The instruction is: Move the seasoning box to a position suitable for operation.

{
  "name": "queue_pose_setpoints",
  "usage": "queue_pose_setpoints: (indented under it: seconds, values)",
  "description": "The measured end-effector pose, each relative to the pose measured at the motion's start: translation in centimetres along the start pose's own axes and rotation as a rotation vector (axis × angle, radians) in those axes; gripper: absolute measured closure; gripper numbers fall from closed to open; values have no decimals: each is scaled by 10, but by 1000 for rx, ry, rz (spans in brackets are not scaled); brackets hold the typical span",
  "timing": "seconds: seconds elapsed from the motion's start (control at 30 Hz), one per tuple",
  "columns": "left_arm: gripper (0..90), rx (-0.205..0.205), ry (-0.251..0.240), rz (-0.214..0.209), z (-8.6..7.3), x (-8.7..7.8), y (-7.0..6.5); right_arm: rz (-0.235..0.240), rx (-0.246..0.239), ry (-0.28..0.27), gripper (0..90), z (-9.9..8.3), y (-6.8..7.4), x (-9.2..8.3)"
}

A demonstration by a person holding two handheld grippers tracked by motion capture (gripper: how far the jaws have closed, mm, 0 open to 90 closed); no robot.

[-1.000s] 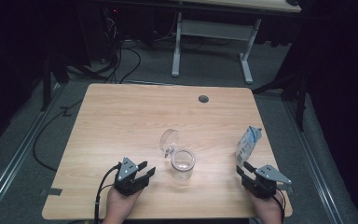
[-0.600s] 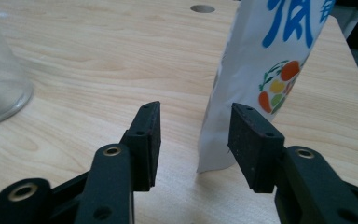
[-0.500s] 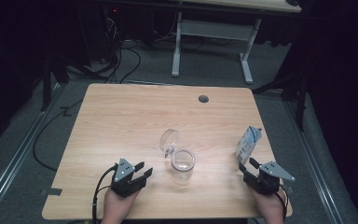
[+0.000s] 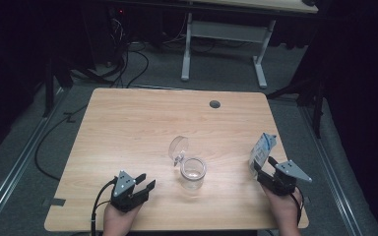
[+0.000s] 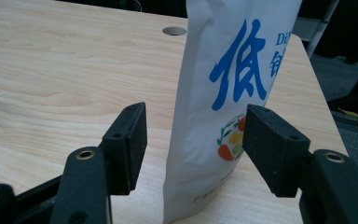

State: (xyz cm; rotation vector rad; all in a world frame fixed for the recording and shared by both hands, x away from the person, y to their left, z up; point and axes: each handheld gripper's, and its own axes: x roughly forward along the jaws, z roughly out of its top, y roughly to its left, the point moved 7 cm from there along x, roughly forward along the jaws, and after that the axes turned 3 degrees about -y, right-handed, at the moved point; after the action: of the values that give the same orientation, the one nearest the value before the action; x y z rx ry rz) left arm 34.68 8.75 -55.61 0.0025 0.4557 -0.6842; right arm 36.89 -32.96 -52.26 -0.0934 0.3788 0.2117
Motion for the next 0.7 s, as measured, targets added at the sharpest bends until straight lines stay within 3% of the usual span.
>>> queue_pose_setpoints:
  seconds: [0.17, 0.47, 0.7]
  values:
    - [537, -2, -3, -3, -1, -2, 0, -25, 9, 12, 460, 0, -3, 6]
    - [532, 6, -1, -27, 3, 4, -5, -30, 9, 6, 647, -4, -12, -3]
    - [531, 13, 4, -45, 4, 11, -8, -43, 20, -4, 677, -7, -23, -12]
